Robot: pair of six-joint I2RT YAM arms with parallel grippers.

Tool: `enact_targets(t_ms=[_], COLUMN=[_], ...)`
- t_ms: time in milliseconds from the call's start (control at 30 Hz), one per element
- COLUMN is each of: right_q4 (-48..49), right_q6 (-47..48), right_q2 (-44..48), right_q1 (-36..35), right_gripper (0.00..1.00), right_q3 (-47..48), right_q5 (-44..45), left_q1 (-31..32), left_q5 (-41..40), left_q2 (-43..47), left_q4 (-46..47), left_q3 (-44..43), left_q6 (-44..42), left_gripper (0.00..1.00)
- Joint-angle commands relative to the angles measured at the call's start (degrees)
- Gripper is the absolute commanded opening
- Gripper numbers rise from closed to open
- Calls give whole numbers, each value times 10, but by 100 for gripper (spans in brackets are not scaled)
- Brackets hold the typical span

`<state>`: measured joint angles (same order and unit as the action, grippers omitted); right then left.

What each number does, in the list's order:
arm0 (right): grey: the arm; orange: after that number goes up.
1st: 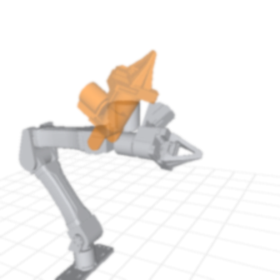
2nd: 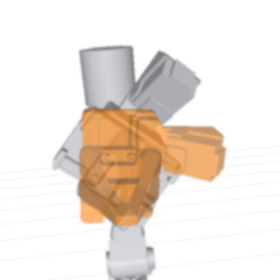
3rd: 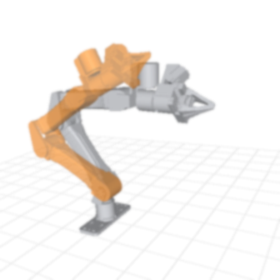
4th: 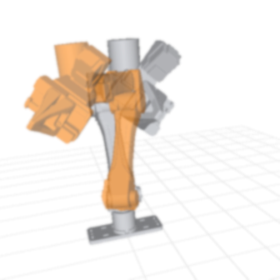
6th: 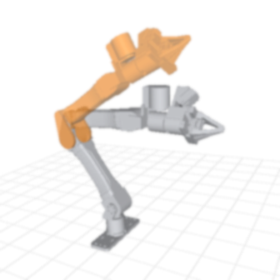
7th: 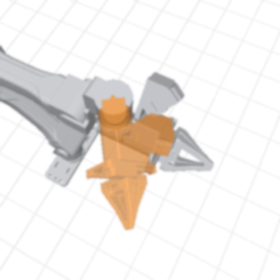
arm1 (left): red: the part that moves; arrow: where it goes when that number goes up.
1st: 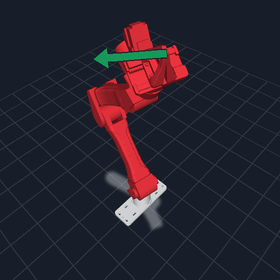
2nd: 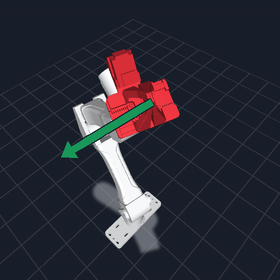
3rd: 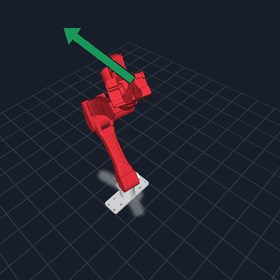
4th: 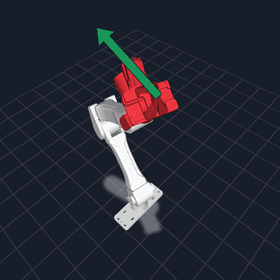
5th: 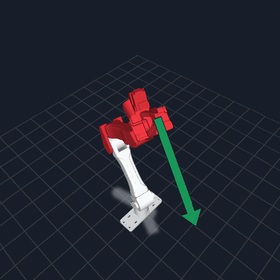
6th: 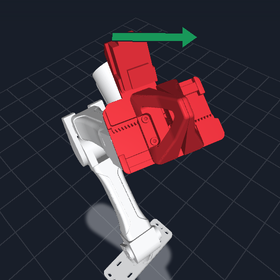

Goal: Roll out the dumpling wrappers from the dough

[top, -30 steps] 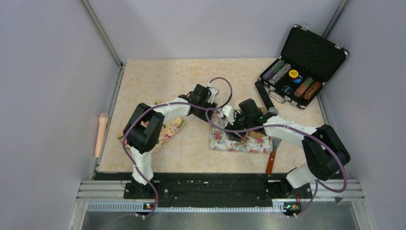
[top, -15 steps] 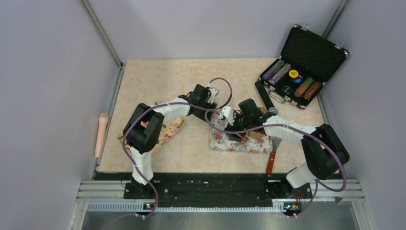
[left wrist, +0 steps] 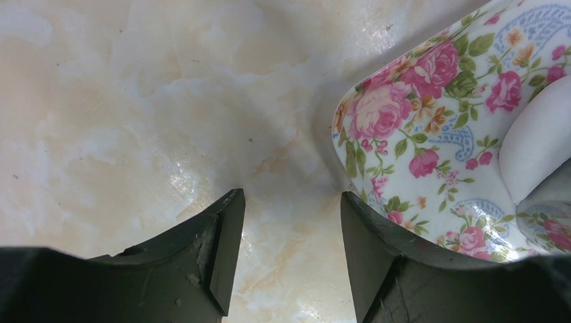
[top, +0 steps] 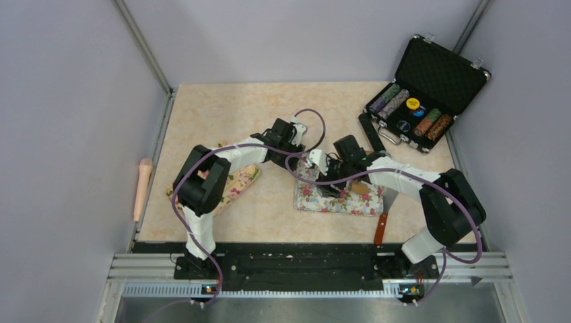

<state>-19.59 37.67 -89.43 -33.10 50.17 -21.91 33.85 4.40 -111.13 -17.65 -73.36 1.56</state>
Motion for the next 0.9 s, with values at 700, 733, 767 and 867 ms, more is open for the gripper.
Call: enact_targets(t_ms=[700, 733, 767, 867], right_q4=[-82, -81, -82, -80], right_q6=[-77, -92, -105, -122], right_q2=[-63, -64, -64, -60], right_q1=[17, 17, 17, 17], right_gripper=[13, 13, 13, 13], right_q3=[-44, -42, -41, -44], right_q5=[103, 103, 100, 89], left_q1=[5, 5, 5, 5], left_q5=[-3, -4, -5, -8], left_q2=[34, 34, 34, 35], left_q4=[5, 5, 4, 3], left_q3=[9, 8, 8, 9], left_q6=[-7, -7, -7, -8], left_gripper=[60, 60, 60, 60])
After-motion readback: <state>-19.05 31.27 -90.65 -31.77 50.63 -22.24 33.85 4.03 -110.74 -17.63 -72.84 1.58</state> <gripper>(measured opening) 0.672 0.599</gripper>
